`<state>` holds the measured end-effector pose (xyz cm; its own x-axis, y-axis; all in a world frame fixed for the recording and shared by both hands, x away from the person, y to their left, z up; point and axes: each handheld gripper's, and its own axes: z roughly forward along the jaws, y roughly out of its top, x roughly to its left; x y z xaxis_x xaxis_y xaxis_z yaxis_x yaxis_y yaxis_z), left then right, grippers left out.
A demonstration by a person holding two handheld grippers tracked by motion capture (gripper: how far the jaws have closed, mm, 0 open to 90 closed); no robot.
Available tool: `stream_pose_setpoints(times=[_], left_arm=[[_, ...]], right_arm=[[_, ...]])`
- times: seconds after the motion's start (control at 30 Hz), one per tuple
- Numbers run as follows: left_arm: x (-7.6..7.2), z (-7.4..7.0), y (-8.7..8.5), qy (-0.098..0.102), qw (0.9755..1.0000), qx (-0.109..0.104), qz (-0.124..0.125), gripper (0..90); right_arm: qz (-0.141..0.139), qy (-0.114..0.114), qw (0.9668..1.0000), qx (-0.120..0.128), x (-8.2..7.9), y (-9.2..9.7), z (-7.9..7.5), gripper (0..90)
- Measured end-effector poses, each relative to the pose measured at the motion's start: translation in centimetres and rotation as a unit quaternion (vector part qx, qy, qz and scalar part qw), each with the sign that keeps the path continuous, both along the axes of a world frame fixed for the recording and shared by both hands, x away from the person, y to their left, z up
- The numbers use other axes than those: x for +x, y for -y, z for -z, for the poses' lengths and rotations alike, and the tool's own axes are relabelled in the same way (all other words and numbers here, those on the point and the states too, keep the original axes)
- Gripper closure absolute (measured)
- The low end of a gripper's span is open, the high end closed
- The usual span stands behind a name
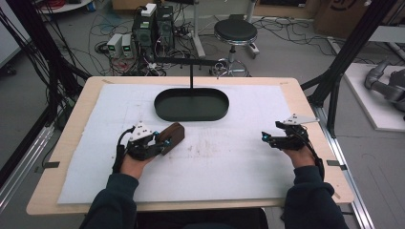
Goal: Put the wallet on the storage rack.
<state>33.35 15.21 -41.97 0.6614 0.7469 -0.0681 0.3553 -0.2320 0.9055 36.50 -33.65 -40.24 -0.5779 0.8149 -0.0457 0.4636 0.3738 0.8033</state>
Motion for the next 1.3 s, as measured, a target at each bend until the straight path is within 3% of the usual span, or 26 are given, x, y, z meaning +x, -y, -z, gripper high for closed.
stream_pose_setpoints(times=[0.23, 0.43, 0.57, 0.77, 0.9, 1.13, 1.23, 1.3], left_arm=[[3.2, -2.6, -0.1, 0.013, 0.9995, -0.028, -0.010, 64.8], [6.7, -5.1, -0.5, 0.020, 0.9987, -0.039, -0.025, 64.7], [9.3, -5.8, -0.6, 0.007, 0.9982, -0.049, -0.033, 64.7], [12.9, -4.9, -0.1, -0.024, 0.9976, -0.048, -0.044, 64.7], [14.7, -3.8, 0.6, -0.050, 0.9949, -0.075, -0.045, 64.6], [16.8, -1.7, 1.6, -0.082, 0.9927, -0.067, -0.056, 64.7], [17.3, -1.1, 1.4, -0.091, 0.9894, -0.088, -0.071, 64.6], [17.4, -1.1, 1.2, -0.099, 0.9877, -0.080, -0.091, 64.0]], right_arm=[[0.000, 0.001, 1.0000, 0.007, 0.0, 0.3, 0.1, 24.3], [0.001, -0.001, 0.9999, 0.013, 0.0, 0.6, 0.2, 24.2], [0.000, -0.002, 0.9998, 0.018, -0.1, 0.6, 0.1, 24.3], [-0.003, -0.001, 0.9998, 0.019, -0.2, 0.6, 0.2, 24.2], [-0.004, 0.002, 0.9998, 0.021, -0.3, 0.7, 0.2, 24.3], [-0.005, -0.001, 0.9997, 0.024, -0.4, 0.7, 0.3, 24.2], [-0.006, 0.001, 0.9997, 0.022, -0.4, 0.8, 0.3, 24.2], [-0.005, 0.000, 0.9997, 0.022, -0.4, 0.8, 0.4, 24.3]])
